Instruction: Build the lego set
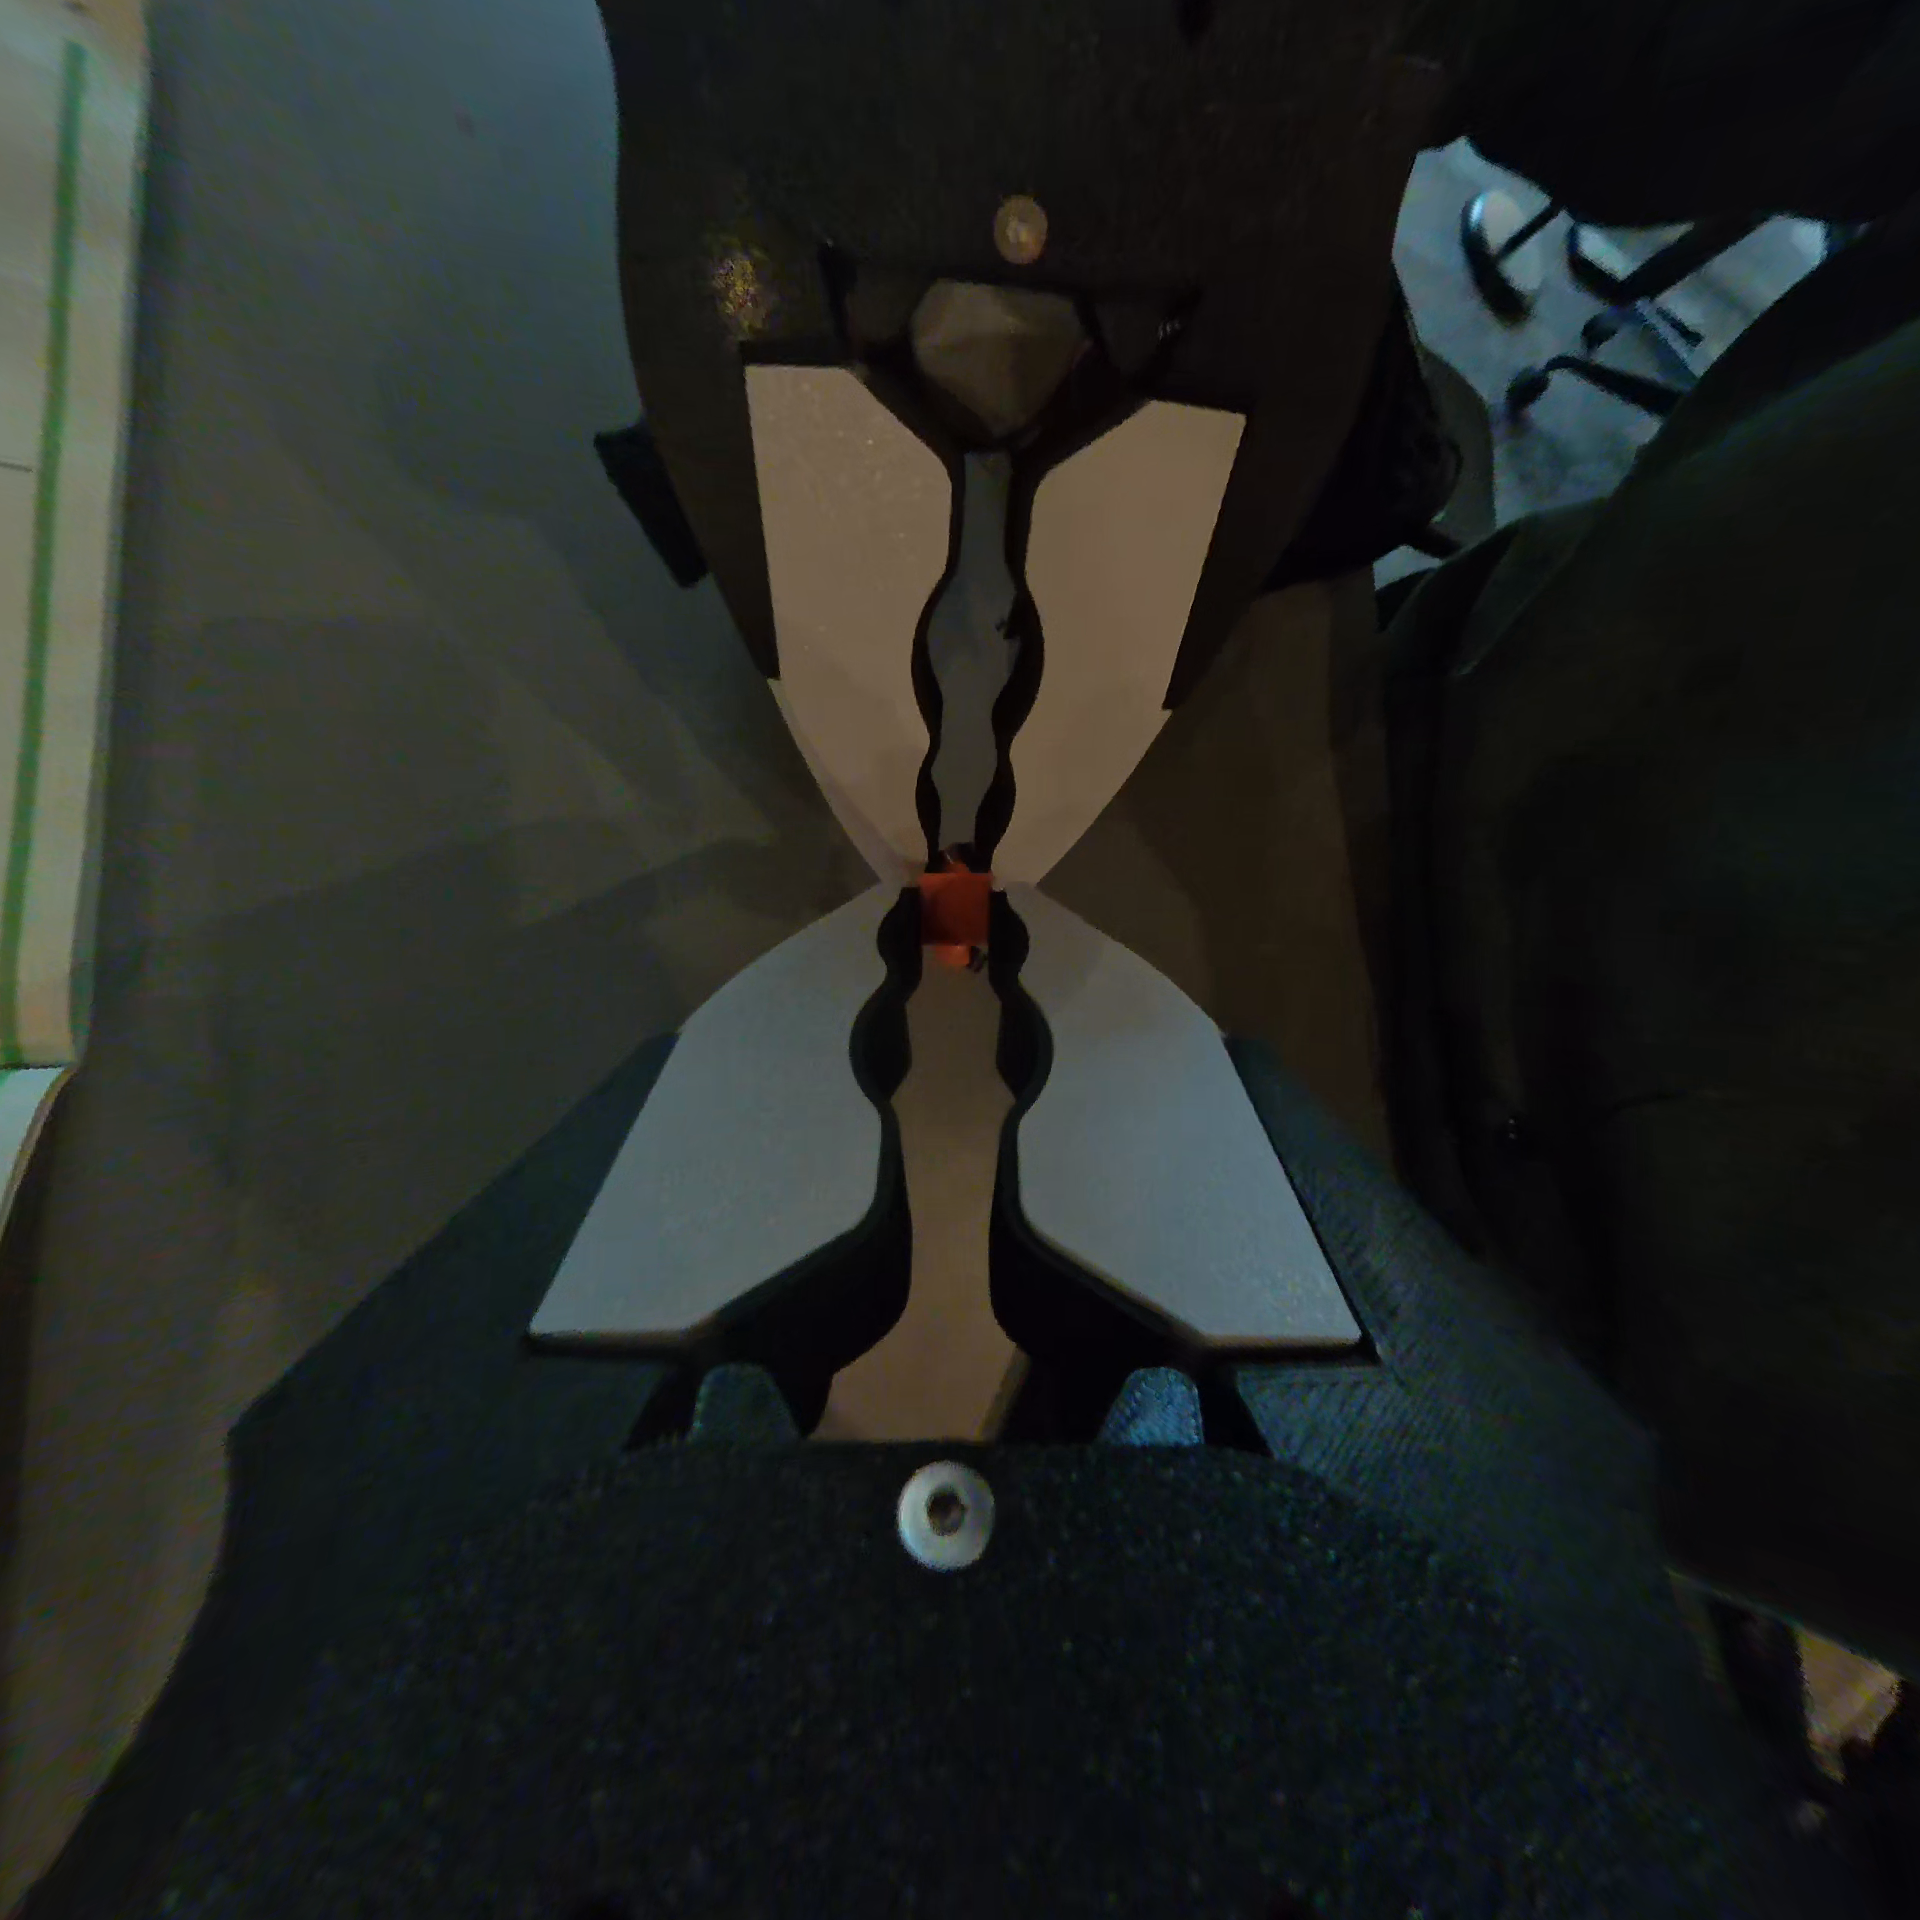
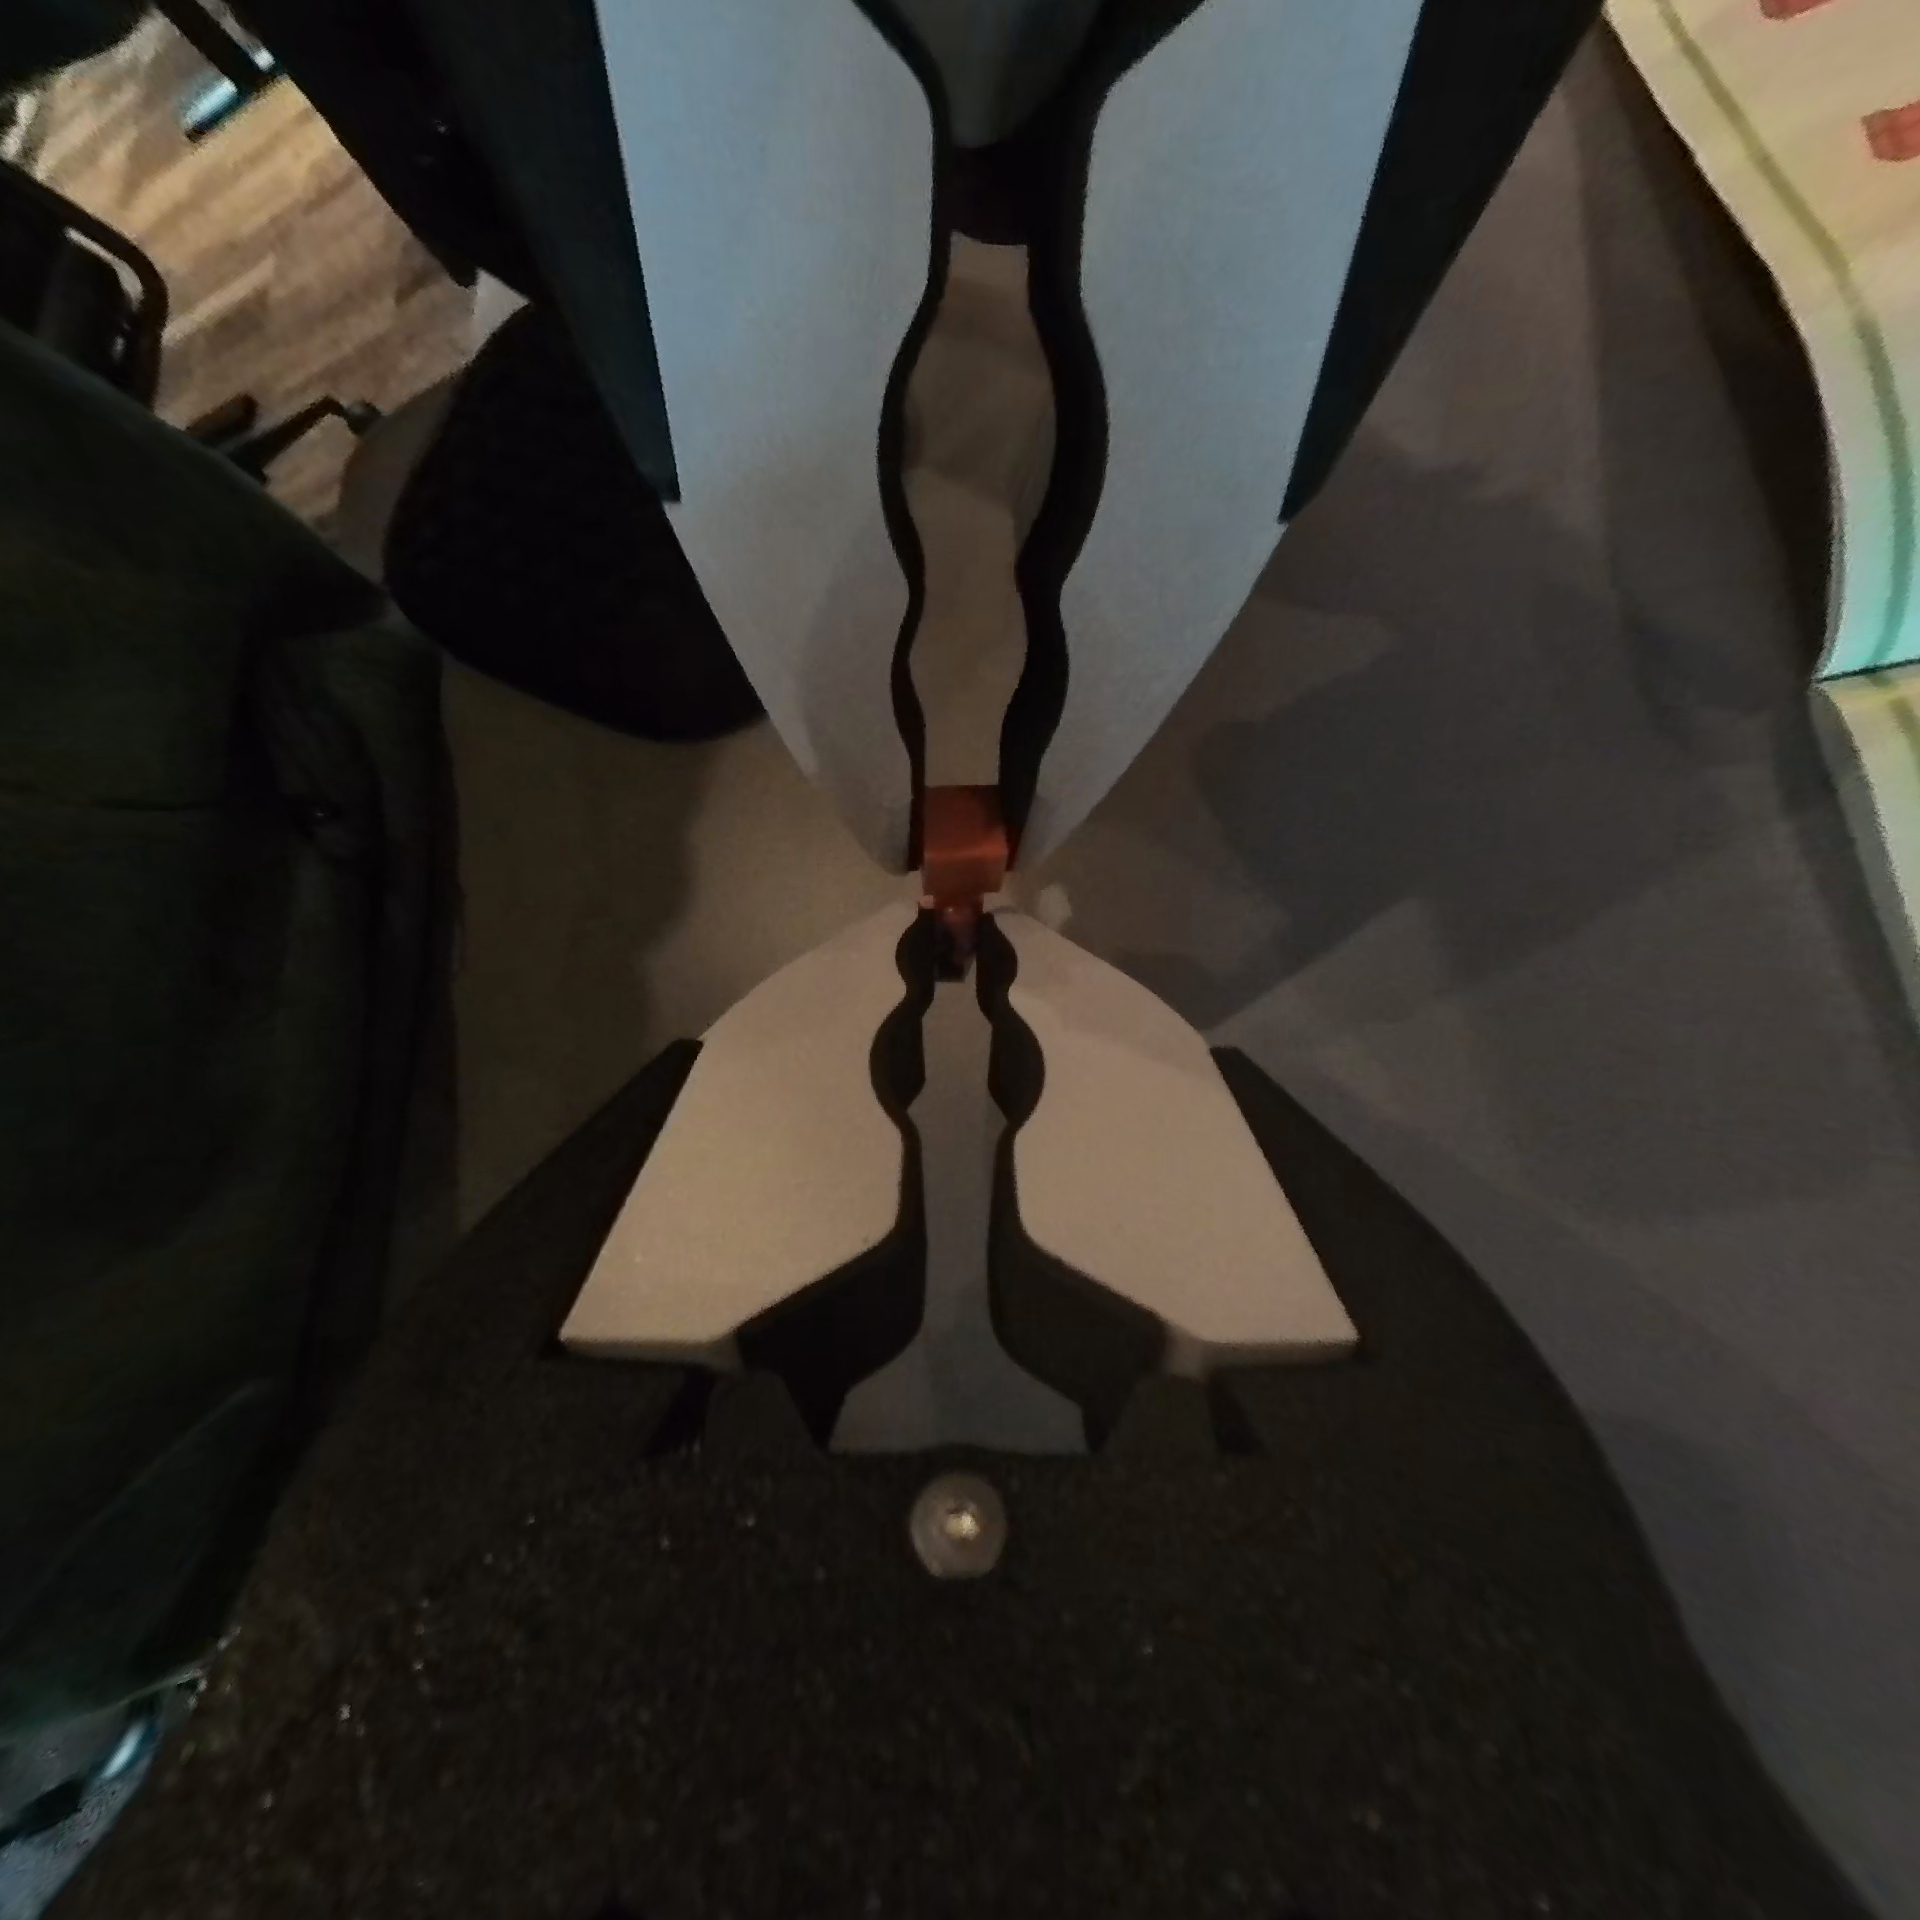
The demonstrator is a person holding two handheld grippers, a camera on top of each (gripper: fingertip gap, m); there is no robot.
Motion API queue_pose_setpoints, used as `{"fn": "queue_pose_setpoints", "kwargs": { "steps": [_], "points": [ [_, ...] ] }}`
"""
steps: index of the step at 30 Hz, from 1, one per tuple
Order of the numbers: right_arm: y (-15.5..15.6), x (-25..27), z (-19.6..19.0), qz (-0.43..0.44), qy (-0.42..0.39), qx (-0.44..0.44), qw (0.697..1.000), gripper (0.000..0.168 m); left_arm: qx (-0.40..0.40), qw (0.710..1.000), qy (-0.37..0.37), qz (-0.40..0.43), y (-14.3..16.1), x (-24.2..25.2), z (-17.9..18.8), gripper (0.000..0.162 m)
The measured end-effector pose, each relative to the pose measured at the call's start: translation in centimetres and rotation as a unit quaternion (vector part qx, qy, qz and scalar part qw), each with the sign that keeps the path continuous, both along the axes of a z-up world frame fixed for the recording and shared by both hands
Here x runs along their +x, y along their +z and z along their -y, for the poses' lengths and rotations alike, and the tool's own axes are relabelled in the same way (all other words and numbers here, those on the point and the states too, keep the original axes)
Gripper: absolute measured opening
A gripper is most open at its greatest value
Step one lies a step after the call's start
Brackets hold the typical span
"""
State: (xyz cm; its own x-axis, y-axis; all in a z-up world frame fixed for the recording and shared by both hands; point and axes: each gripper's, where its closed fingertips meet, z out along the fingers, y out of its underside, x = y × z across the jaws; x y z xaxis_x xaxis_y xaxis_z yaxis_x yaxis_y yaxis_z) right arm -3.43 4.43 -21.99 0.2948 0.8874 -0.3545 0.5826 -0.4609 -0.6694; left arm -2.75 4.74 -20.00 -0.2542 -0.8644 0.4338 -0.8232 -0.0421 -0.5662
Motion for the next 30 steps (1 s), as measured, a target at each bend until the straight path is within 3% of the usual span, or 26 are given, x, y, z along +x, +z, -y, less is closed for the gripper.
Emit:
{"fn": "queue_pose_setpoints", "kwargs": {
  "steps": [30],
  "points": [
    [-1.4, 1.0, 0.6, -0.003, -0.028, 0.023, 0.999, 0.007, 0.064, 0.998, -0.018, -0.002, -1.4, 1.3, 0.8, 0.013]
  ]
}}
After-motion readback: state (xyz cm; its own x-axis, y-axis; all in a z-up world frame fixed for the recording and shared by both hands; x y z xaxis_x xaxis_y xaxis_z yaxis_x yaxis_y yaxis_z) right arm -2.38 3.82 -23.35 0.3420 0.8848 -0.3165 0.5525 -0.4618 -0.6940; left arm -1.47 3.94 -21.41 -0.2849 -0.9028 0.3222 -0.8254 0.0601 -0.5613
